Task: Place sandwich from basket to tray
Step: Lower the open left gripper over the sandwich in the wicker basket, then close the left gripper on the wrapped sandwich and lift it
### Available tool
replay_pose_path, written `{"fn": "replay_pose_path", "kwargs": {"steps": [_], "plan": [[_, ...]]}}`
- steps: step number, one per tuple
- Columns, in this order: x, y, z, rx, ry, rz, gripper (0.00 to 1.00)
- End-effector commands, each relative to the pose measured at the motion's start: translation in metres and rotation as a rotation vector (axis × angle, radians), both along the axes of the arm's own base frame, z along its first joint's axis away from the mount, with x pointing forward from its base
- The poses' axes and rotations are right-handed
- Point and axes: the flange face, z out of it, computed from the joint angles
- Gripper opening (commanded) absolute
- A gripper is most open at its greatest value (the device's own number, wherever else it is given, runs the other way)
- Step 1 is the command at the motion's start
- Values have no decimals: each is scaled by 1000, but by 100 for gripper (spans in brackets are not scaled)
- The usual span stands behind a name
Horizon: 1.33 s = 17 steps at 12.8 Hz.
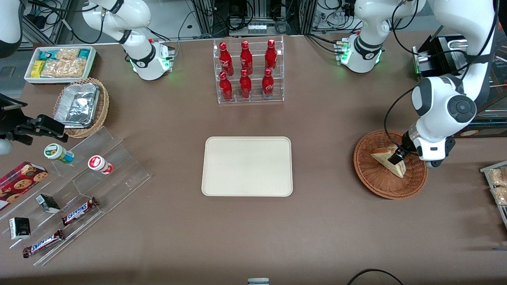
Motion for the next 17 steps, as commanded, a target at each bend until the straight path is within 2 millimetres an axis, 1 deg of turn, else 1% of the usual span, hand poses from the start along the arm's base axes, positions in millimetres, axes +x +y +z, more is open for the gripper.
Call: {"fn": "replay_pose_path", "kwargs": {"steps": [1,7,9,11,12,14,17], "plan": [[-8,-5,-11,2,-20,12,100],[-17,-5,-27,4,-35,4,100],[-22,-8,-37,2,-34,-1,100],[-22,-7,-38,2,-38,-1,100],[-22,-7,-38,2,-38,-1,94],[-22,-8,-38,2,-37,-4,61],[-22,-10,-40,2,-32,-7,24]]}}
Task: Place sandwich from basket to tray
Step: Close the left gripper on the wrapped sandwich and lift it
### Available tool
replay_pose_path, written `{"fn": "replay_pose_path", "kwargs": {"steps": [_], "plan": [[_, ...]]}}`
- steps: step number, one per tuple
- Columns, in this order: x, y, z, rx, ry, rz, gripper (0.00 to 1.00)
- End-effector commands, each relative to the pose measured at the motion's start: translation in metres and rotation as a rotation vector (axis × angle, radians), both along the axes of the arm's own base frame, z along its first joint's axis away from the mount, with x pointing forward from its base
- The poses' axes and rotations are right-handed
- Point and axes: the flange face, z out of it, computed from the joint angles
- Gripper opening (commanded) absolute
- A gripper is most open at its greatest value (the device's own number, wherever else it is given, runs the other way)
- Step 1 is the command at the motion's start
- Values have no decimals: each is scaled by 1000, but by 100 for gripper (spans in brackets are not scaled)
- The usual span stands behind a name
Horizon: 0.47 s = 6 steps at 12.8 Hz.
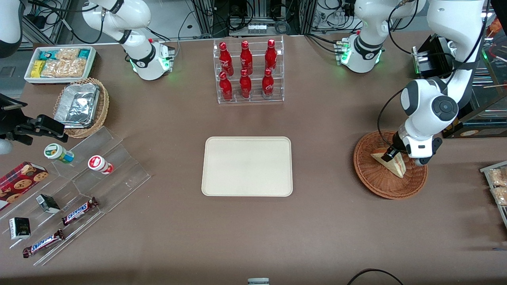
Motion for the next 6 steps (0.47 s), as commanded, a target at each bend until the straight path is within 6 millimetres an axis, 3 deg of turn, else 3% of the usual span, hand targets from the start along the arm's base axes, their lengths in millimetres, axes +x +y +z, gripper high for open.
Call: {"fn": "replay_pose_path", "kwargs": {"steps": [1,4,6], "plan": [[-2,-4,-3,7,-7,-2,18],[-1,-5,0,8,-13,-1,1],[1,-5,5,8,-20,1,1]]}}
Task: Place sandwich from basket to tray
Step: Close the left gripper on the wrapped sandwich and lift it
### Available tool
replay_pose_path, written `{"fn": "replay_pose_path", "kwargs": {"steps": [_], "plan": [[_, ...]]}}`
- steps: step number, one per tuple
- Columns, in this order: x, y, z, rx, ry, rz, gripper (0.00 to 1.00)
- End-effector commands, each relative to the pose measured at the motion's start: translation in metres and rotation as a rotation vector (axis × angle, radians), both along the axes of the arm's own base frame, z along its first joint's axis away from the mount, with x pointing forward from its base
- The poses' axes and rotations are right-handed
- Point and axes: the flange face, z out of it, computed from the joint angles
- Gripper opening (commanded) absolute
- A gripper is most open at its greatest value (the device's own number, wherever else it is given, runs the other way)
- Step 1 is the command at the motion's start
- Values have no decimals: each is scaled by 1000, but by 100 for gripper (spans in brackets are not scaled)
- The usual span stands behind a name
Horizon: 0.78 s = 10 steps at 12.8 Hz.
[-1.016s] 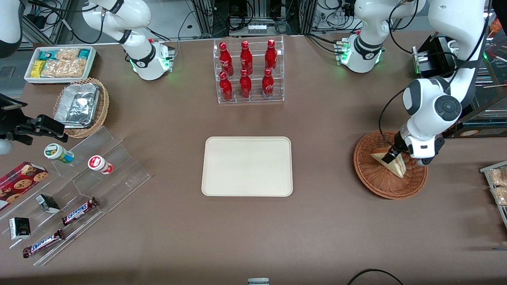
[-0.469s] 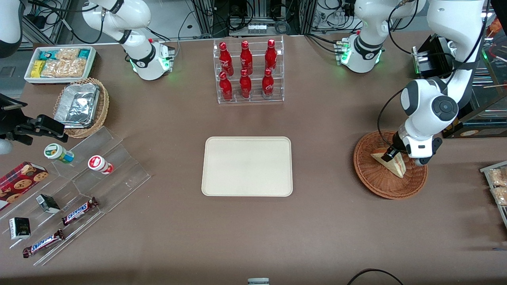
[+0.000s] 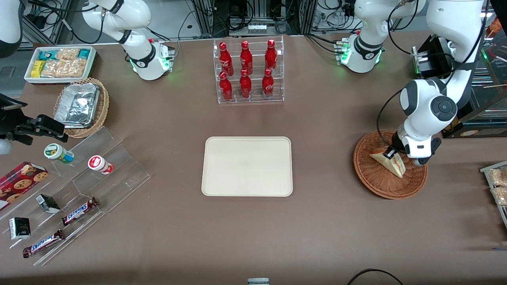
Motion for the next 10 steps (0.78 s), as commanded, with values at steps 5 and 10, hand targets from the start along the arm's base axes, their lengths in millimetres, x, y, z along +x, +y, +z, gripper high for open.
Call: {"fn": "replay_pose_path", "kwargs": {"steps": [5,10], "plan": [[8,-12,41,23,-7,-30,1],[25,-56,132,51,55,-107,1]]}}
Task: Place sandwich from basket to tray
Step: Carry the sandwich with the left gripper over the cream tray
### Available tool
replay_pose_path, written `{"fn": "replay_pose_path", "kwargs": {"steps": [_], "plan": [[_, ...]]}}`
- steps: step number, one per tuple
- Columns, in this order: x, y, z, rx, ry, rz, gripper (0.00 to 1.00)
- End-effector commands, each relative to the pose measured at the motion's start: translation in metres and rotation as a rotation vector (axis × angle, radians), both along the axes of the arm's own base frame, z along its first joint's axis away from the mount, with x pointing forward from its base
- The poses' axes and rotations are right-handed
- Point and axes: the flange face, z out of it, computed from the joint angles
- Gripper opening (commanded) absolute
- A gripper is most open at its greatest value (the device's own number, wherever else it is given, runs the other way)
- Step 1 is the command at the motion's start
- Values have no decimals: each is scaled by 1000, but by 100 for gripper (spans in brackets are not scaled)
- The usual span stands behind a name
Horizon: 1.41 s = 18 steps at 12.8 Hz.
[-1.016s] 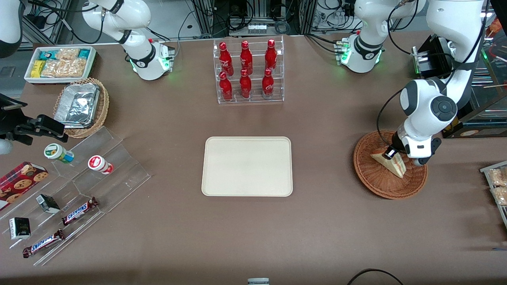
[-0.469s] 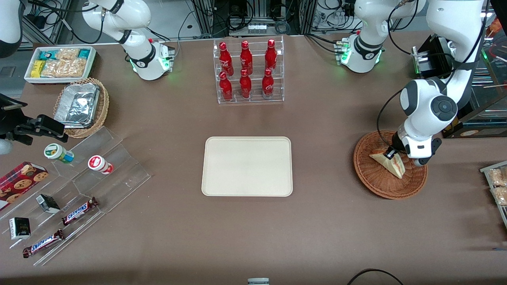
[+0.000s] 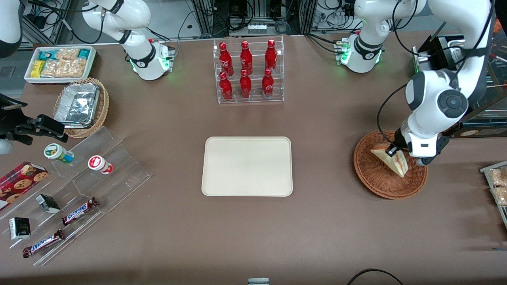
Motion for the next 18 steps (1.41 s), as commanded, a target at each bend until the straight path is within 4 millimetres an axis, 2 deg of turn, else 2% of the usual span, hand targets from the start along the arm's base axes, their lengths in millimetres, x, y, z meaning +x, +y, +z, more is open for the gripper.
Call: {"fn": "replay_pose_path", "kwargs": {"steps": [1,4,5,6,8,12,14,18], "plan": [[6,-27,53,24,18,-46,1],[11,-89,103,30,34,-135,1],[9,-107,113,28,36,-166,2],[6,-126,120,26,30,-204,2],[-2,-176,118,20,12,-297,2],[-4,-284,93,-1,-11,-460,2],[-11,-331,59,-20,-39,-534,2],[-21,-381,-9,-45,-67,-609,1]]}}
